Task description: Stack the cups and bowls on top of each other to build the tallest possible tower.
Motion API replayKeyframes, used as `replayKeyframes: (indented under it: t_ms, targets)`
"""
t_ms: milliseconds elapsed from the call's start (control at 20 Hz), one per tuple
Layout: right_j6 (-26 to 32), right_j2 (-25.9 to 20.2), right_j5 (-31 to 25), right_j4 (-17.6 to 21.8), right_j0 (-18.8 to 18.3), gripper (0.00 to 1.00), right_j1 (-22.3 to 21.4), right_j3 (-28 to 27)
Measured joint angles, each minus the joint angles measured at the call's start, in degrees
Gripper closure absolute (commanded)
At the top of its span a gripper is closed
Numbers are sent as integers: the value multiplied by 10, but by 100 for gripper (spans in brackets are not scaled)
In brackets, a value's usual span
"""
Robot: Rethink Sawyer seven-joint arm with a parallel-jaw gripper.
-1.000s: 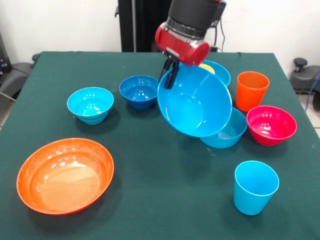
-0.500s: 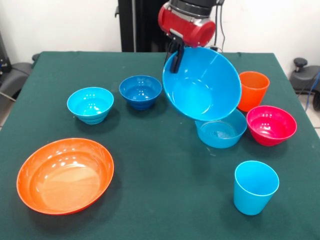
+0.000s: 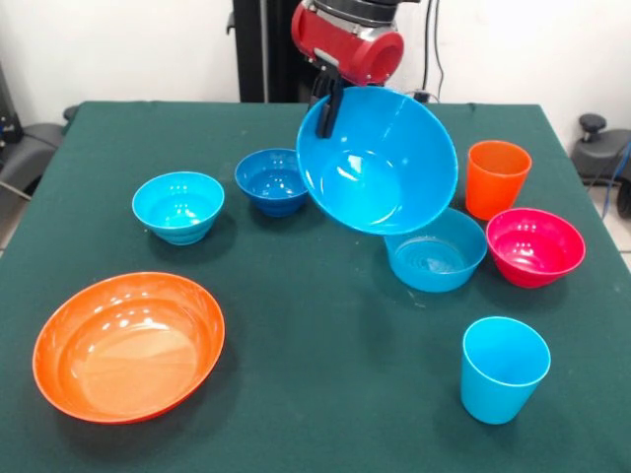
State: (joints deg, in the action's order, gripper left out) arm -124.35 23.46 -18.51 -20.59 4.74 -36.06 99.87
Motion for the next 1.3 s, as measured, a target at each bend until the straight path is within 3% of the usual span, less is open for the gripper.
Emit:
replayKeyframes:
  t_ms: [800, 1300]
  targets:
    - [0, 0, 0, 0, 10, 100, -42, 58]
    - [0, -1, -9, 0, 12, 100, -54, 66]
